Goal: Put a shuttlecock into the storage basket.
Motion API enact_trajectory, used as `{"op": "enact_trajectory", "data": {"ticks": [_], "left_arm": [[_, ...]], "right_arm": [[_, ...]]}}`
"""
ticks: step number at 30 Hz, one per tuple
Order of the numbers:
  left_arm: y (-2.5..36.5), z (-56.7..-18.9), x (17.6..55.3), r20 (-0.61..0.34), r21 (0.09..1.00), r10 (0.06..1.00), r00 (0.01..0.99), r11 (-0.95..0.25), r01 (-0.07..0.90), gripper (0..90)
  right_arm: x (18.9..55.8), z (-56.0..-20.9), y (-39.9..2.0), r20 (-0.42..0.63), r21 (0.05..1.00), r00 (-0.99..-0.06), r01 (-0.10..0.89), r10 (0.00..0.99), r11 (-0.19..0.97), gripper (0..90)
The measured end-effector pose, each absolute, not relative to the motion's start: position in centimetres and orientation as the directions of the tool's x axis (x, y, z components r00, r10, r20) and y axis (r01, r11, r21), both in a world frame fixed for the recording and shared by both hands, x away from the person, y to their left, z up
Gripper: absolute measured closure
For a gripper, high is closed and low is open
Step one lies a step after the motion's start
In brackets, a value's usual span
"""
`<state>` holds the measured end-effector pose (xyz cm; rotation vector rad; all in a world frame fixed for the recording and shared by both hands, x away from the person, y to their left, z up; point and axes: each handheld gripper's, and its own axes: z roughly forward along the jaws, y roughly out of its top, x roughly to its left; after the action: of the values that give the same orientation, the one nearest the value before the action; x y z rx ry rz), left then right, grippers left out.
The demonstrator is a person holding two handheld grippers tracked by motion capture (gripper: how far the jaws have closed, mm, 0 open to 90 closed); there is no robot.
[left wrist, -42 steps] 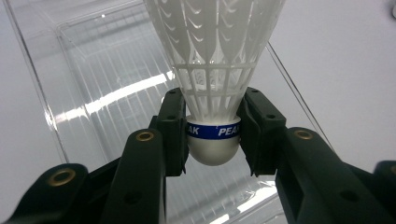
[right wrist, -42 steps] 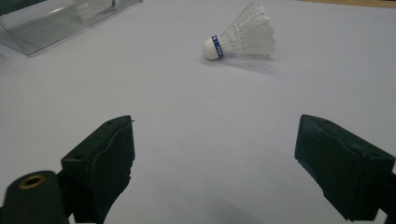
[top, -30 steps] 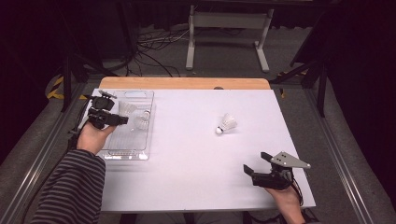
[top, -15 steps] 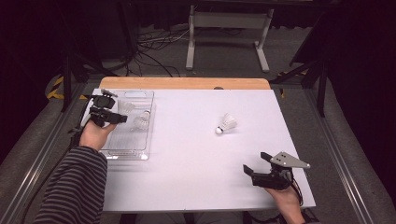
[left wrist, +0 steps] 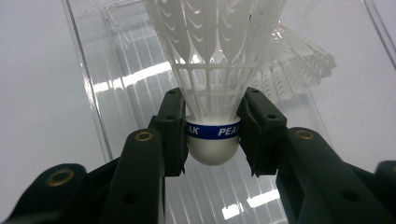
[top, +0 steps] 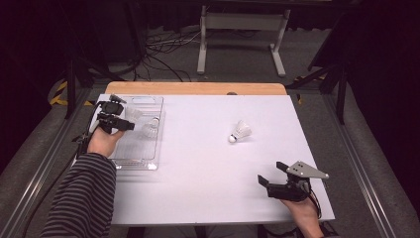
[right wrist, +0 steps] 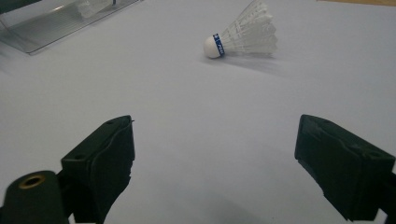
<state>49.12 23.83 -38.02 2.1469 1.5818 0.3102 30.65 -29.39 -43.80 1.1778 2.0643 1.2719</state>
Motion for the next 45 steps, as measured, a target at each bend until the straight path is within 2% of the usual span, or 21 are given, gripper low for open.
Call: {"op": "enact_trajectory", "data": {"ticks": [40,42,44,45], "left_arm": [[22.9,-40.3,50.8,-0.067,0.395,0.954,0.292,-0.244,0.886,63.1],[22.9,-40.4,50.9,-0.067,0.389,0.952,0.299,-0.251,0.886,62.0],[22.8,-40.4,50.8,-0.07,0.386,0.953,0.296,-0.248,0.889,55.4],[22.8,-40.4,50.8,-0.066,0.387,0.951,0.303,-0.256,0.886,55.4]], "right_arm": [[30.6,-43.8,-29.4,0.062,0.876,-0.54,0.433,0.839,0.214,12.7],[30.6,-43.8,-29.4,0.061,0.876,-0.541,0.433,0.839,0.215,12.7],[30.6,-43.8,-29.4,0.06,0.875,-0.541,0.432,0.839,0.216,12.7],[30.6,-43.8,-29.4,0.06,0.875,-0.541,0.432,0.839,0.216,12.7]]}}
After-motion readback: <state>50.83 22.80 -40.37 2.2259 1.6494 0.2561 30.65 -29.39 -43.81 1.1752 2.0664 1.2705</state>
